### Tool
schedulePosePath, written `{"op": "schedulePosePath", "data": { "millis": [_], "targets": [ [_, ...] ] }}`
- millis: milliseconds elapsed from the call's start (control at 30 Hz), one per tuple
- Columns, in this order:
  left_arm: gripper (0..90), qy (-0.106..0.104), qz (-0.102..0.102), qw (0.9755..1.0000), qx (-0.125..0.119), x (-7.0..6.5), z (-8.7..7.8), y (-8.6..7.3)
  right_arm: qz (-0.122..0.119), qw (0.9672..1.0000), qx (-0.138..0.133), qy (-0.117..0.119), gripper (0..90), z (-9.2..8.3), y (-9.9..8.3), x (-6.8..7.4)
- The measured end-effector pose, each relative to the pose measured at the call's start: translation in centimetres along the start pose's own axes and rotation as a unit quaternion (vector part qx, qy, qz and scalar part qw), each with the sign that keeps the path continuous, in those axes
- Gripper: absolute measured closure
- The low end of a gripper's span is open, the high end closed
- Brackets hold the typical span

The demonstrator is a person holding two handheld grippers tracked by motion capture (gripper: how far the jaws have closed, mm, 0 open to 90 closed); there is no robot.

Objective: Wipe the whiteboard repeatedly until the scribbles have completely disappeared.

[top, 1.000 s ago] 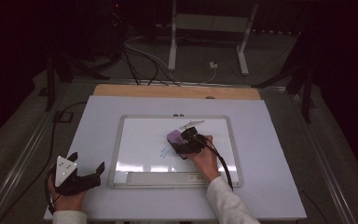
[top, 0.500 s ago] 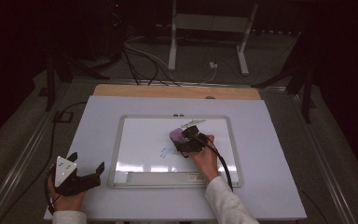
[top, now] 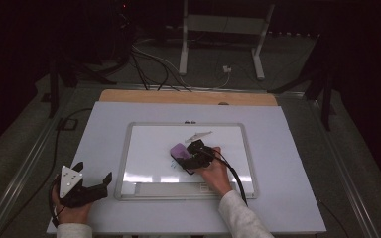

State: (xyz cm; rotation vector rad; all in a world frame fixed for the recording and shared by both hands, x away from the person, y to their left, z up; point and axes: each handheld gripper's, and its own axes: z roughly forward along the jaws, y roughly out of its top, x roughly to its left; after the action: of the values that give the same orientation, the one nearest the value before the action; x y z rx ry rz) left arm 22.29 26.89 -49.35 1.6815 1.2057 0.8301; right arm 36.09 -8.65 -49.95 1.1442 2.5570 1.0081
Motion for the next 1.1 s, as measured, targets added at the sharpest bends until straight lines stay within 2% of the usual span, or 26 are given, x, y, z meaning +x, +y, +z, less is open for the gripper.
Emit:
{"op": "schedulePosePath", "data": {
  "millis": [100, 200, 233, 267, 300, 333, 367, 400, 433, 467, 500, 567, 600, 633, 667, 733, 800, 867, 1033, 1100],
  "targets": [
    [1.1, 0.002, -0.004, 1.0000, -0.002, 0.1, -0.1, 0.0, 0.002, 1.0000, 0.001, 0.002, 41.2, 0.0, 0.0, -0.1],
    [1.1, 0.002, -0.006, 1.0000, -0.003, 0.1, -0.1, 0.0, 0.025, 0.9981, -0.005, -0.055, 41.2, -0.2, 0.1, -1.0],
    [1.1, 0.002, -0.006, 1.0000, -0.003, 0.1, -0.1, 0.0, 0.040, 0.9968, -0.007, -0.069, 41.2, -0.3, 0.1, -1.6],
    [1.1, 0.001, -0.005, 1.0000, -0.002, 0.1, -0.1, 0.0, 0.057, 0.9958, -0.009, -0.071, 41.2, -0.4, 0.0, -2.1],
    [1.1, 0.001, -0.005, 1.0000, -0.002, 0.1, -0.1, 0.0, 0.069, 0.9956, -0.011, -0.062, 41.2, -0.4, -0.1, -2.4],
    [1.1, 0.001, -0.004, 1.0000, -0.001, 0.1, 0.0, -0.1, 0.056, 0.9968, -0.010, -0.056, 41.1, -0.4, -0.1, -2.0],
    [1.1, 0.001, -0.003, 1.0000, -0.001, 0.1, 0.0, -0.1, 0.056, 0.9968, -0.010, -0.056, 41.1, -0.4, -0.1, -2.0],
    [1.1, 0.001, -0.003, 1.0000, 0.000, 0.1, 0.0, 0.0, 0.023, 0.9996, -0.005, -0.019, 41.1, -0.2, -0.2, -1.1],
    [1.1, 0.001, -0.002, 1.0000, 0.000, 0.0, 0.0, 0.0, 0.023, 0.9996, -0.005, -0.019, 41.1, -0.2, -0.2, -1.1],
    [1.1, 0.000, -0.001, 1.0000, 0.000, 0.0, 0.0, 0.0, -0.002, 1.0000, 0.001, 0.005, 41.1, -0.1, -0.1, 0.1],
    [1.1, 0.000, -0.001, 1.0000, -0.001, 0.0, 0.0, 0.0, -0.014, 0.9998, 0.003, 0.015, 41.1, 0.0, -0.1, 0.6],
    [1.1, 0.001, -0.003, 1.0000, -0.002, 0.0, -0.1, 0.0, -0.019, 0.9997, 0.005, 0.016, 41.1, 0.0, -0.1, 0.8],
    [1.1, 0.001, -0.003, 1.0000, -0.002, 0.0, -0.1, 0.0, -0.014, 0.9998, 0.004, 0.016, 41.1, 0.0, 0.0, 0.6],
    [1.1, 0.002, -0.004, 1.0000, -0.002, 0.0, -0.1, 0.0, -0.007, 1.0000, 0.003, 0.003, 41.2, 0.0, 0.0, 0.4],
    [1.1, 0.002, -0.005, 1.0000, -0.002, 0.0, -0.1, 0.0, -0.007, 1.0000, 0.003, 0.003, 41.2, 0.0, 0.0, 0.4],
    [1.1, 0.002, -0.005, 1.0000, -0.003, 0.1, -0.1, 0.0, 0.019, 0.9994, -0.002, -0.028, 41.1, -0.1, 0.1, -0.4],
    [1.1, 0.002, -0.005, 1.0000, -0.003, 0.1, -0.1, 0.0, 0.043, 0.9985, -0.006, -0.034, 41.1, -0.1, 0.0, -1.0],
    [1.1, 0.001, -0.004, 1.0000, -0.001, 0.1, 0.0, 0.0, 0.038, 0.9987, -0.005, -0.033, 41.0, -0.1, 0.0, -0.7],
    [1.1, 0.001, -0.003, 1.0000, 0.000, 0.0, 0.0, 0.0, -0.001, 0.9999, 0.000, 0.010, 41.0, 0.0, -0.1, 0.4],
    [1.1, 0.001, -0.004, 1.0000, -0.001, 0.0, -0.1, 0.0, -0.003, 0.9999, 0.002, 0.012, 41.0, 0.0, -0.1, 0.4]
  ]
}}
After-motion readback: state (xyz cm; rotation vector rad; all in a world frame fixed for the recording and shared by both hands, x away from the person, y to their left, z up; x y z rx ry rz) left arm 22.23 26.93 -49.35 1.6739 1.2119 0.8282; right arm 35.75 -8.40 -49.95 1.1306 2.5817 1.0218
